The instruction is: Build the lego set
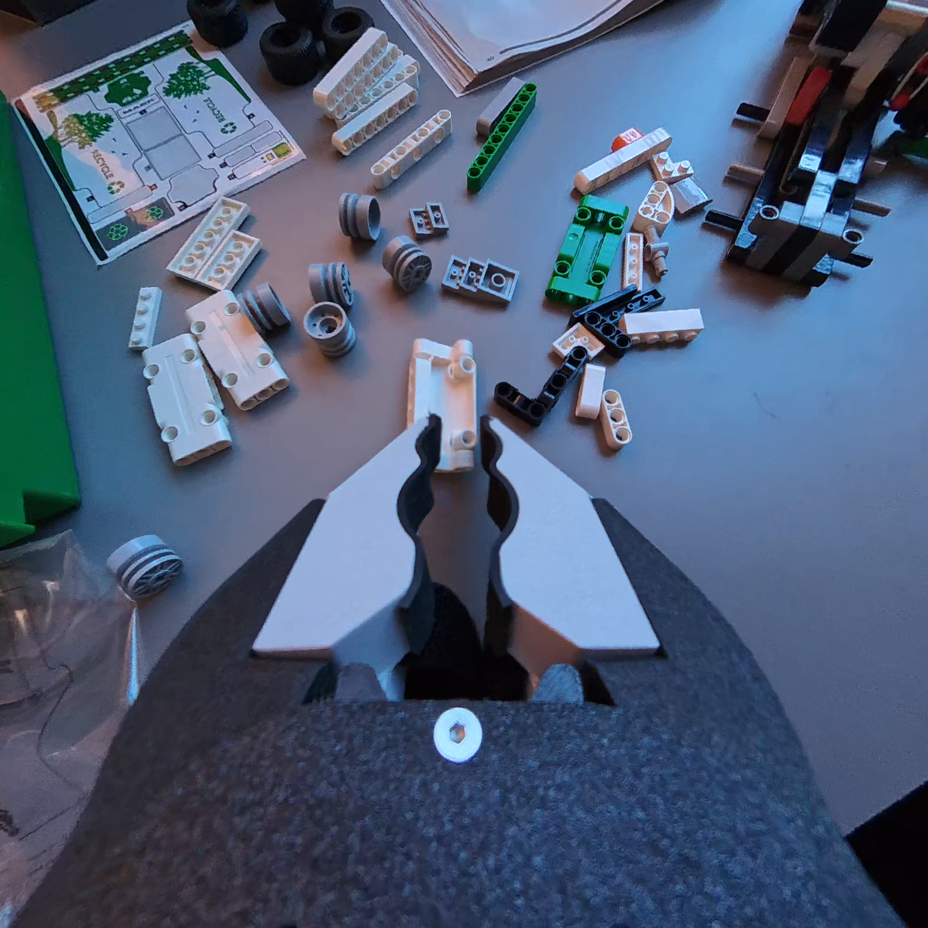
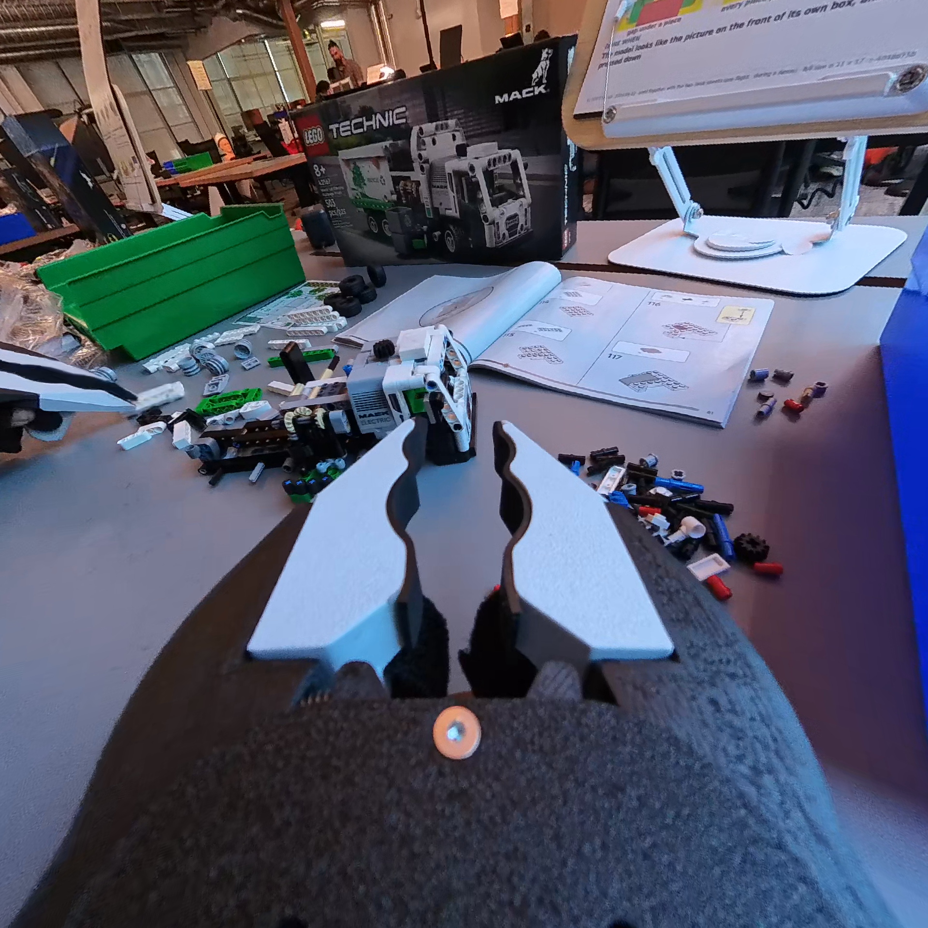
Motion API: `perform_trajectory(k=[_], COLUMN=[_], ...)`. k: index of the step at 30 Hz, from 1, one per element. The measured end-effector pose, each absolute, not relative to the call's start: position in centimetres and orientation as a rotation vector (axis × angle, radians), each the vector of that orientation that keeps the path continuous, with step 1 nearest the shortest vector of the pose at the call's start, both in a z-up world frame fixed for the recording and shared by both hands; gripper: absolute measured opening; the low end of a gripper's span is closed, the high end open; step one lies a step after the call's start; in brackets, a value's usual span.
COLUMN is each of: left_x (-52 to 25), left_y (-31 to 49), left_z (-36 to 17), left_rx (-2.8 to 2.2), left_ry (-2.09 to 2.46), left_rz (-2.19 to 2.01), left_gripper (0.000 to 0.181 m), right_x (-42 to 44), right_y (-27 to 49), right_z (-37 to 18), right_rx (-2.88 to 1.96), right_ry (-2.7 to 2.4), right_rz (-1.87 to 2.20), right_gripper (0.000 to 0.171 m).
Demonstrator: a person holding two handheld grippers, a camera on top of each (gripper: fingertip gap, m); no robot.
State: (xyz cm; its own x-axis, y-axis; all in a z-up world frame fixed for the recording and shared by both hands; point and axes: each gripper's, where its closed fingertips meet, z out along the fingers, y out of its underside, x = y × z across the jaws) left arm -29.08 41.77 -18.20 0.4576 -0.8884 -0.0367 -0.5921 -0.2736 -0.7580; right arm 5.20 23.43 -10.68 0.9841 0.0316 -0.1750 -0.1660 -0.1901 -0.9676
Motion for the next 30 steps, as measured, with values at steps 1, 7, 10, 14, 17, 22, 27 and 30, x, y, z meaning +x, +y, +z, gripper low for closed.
perform_trajectory(k=[1,7,10,14,17,22,27,30], left_x=[-29.1,-29.3,-29.8,-30.0,-29.9,-29.7,-29.6,-29.5], left_y=[41.8,41.0,40.9,41.0,41.0,40.9,40.9,40.9], left_z=[-18.0,-15.5,-14.3,-14.0,-14.4,-14.7,-15.0,-15.3], left_rx=[-1.982,-1.878,-1.815,-1.815,-1.841,-1.857,-1.856,-1.873], left_ry=[1.215,1.02,0.955,0.921,0.928,0.947,0.971,0.981], left_rz=[-0.514,-0.562,-0.54,-0.555,-0.577,-0.58,-0.547,-0.546], left_gripper=[0.017,0.018,0.018,0.018,0.018,0.018,0.018,0.018], right_x=[5.2,4.9,4.8,4.8,4.9,4.8,4.8,4.9], right_y=[23.4,23.7,23.7,23.7,23.6,23.5,23.3,23.3], right_z=[-10.7,-11.1,-11.2,-11.1,-10.9,-10.9,-10.7,-10.8], right_rx=[-1.755,-1.786,-1.791,-1.784,-1.775,-1.768,-1.758,-1.758], right_ry=[0.098,0.083,0.075,0.076,0.079,0.087,0.091,0.092], right_rz=[0.177,0.178,0.172,0.175,0.178,0.197,0.202,0.208], right_gripper=[0.026,0.026,0.026,0.026,0.026,0.026,0.026,0.026])
